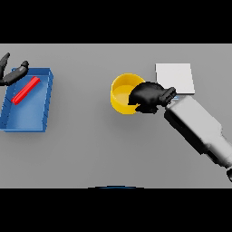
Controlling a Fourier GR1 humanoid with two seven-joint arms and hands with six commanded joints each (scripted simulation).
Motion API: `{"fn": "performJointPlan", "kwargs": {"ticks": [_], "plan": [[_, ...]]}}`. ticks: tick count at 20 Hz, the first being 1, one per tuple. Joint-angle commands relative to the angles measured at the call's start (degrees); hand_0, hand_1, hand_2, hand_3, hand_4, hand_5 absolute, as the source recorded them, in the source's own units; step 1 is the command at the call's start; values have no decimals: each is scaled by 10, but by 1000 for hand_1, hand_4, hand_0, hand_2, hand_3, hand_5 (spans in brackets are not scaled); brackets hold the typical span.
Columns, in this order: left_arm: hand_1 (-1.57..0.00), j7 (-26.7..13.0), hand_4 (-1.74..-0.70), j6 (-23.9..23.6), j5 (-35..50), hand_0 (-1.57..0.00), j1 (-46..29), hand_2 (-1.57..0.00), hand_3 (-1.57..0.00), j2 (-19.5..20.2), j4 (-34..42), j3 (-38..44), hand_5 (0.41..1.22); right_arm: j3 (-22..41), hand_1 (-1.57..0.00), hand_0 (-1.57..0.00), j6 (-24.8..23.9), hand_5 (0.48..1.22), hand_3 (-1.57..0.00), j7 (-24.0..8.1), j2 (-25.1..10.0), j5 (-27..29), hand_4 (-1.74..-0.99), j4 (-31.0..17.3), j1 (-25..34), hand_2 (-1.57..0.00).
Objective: Pick up the red beaker and tilt it to pour out 1 green nut into yellow bowl. Pick up the yellow bowl and place it on the metallic measuring scale.
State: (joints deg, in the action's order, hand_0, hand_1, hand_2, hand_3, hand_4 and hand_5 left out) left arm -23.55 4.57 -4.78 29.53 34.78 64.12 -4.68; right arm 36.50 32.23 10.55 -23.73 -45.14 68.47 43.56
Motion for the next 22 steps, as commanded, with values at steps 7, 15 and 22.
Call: {"fn": "performJointPlan", "kwargs": {"ticks": [7,15,22], "plan": [[1,2,-800,2,13,1,-3,1,1,-4,4,7,704,-30,-1567,-1520,19,1219,-1179,-37,-44,15,-1740,68,-19,-1520],[1,-27,-840,0,23,1,-5,1,1,-4,22,11,737,-79,-1570,-1562,-58,1221,-1151,-22,-89,7,-1741,-8,12,-1538],[1,-57,-857,-4,32,1,-17,1,1,0,56,14,762,-100,-1571,-1569,-125,1221,-1165,-14,-85,-8,-1741,-149,45,-1533]]}}
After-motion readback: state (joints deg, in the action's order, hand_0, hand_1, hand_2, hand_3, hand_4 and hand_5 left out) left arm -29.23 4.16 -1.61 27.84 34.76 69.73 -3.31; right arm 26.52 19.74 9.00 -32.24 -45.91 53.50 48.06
